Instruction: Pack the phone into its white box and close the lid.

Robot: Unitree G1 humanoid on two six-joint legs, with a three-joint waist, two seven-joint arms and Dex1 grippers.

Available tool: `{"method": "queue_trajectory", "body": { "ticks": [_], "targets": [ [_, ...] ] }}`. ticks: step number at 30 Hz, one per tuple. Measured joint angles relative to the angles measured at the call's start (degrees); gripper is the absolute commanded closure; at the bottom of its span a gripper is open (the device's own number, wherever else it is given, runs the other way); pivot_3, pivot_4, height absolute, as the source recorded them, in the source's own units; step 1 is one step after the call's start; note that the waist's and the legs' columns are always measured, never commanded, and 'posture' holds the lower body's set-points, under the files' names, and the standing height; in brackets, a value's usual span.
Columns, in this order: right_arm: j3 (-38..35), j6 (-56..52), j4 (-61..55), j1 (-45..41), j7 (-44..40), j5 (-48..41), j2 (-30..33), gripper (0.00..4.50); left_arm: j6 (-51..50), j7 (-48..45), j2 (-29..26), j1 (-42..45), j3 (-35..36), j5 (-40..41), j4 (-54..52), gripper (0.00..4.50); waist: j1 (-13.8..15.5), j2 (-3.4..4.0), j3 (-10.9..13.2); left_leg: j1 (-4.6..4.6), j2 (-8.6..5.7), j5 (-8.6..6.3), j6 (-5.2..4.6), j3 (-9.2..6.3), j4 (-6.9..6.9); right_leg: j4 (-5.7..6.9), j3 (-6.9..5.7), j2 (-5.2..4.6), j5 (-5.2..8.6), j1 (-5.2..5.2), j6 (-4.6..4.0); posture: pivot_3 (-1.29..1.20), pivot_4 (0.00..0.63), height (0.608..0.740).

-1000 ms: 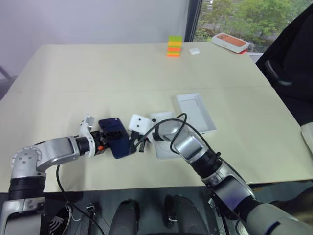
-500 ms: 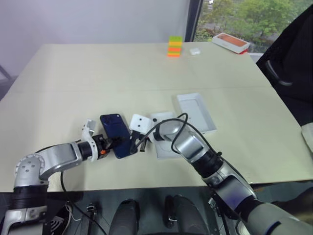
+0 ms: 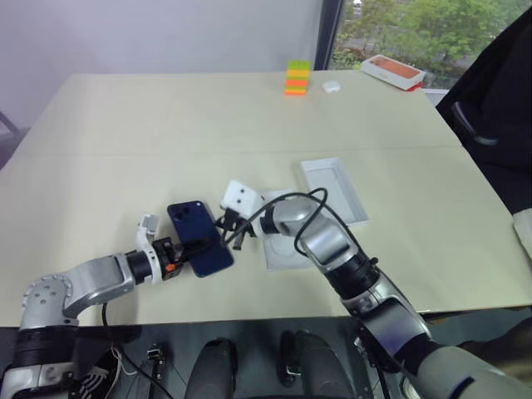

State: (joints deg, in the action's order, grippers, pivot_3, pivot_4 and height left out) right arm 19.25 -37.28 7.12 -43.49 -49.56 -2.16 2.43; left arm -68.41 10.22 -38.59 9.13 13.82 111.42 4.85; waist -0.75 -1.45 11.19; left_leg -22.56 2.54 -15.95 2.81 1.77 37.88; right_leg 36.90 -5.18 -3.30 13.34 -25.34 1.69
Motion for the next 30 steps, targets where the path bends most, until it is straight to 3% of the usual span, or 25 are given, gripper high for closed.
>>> {"method": "queue_trajectory", "body": {
  "ticks": [3, 8, 14, 19, 22, 30],
  "targets": [
    [-3.78, -2.56, -3.37, -0.01, -1.97, -5.82, 0.2, 3.2, 0.72, -7.17, -0.15, 0.06, 1.46, -3.41, -1.4, 4.5, 0.13, 0.02, 0.01, -0.05, 0.01, 0.0, 0.0, 0.01, 0.0, -0.03, -0.04, 0.02, 0.0, -0.01, -0.01, 0.0, 0.15, 0.74],
    [-4.1, -4.07, -7.26, 0.86, -2.61, -8.89, 4.11, 0.74, 2.39, -18.91, -0.2, 0.39, 1.31, -13.88, -3.58, 4.5, 0.04, 0.06, 0.04, -0.13, -0.02, -0.01, -0.03, 0.04, 0.0, -0.08, -0.07, 0.02, 0.01, -0.07, -0.01, 0.0, 0.15, 0.74],
    [-3.84, -5.76, -15.37, 4.48, -9.37, -11.79, 18.34, 0.74, -3.85, -27.18, -3.22, 3.33, 0.62, -15.77, 1.43, 4.5, 0.03, 0.09, 0.06, -0.43, 0.0, -0.06, -0.11, -0.02, 0.01, -0.28, -0.15, 0.06, 0.06, -0.19, 0.11, 0.0, 0.15, 0.74],
    [-0.11, -3.9, -23.17, 12.45, -17.37, -12.79, 31.74, 0.74, -7.37, -31.53, -3.86, 6.32, 0.53, -15.95, 2.56, 4.5, 0.1, 0.13, 0.09, -0.59, 0.02, -0.11, -0.21, -0.03, 0.01, -0.46, -0.18, 0.07, 0.05, -0.23, 0.12, 0.0, 0.15, 0.74],
    [3.37, -0.4, -24.76, 14.7, -18.72, -10.62, 35.47, 0.74, -7.41, -33.2, -3.44, 6.68, 0.57, -17.27, 2.41, 4.5, -0.27, 0.13, 0.09, -0.58, 0.04, -0.13, -0.23, 0.01, 0.02, -0.52, -0.17, 0.08, 0.06, -0.24, 0.15, 0.0, 0.15, 0.74],
    [7.62, 9.06, -21.84, 14.91, -16.47, -2.78, 36.63, 0.74, -7.66, -36.15, -3.06, 6.39, 0.54, -21.63, 0.94, 4.5, 0.15, 0.11, 0.1, -0.6, 0.06, -0.11, -0.21, -0.02, 0.1, -0.52, -0.21, 0.1, 0.07, -0.19, 0.16, 0.0, 0.15, 0.74]
  ]
}}
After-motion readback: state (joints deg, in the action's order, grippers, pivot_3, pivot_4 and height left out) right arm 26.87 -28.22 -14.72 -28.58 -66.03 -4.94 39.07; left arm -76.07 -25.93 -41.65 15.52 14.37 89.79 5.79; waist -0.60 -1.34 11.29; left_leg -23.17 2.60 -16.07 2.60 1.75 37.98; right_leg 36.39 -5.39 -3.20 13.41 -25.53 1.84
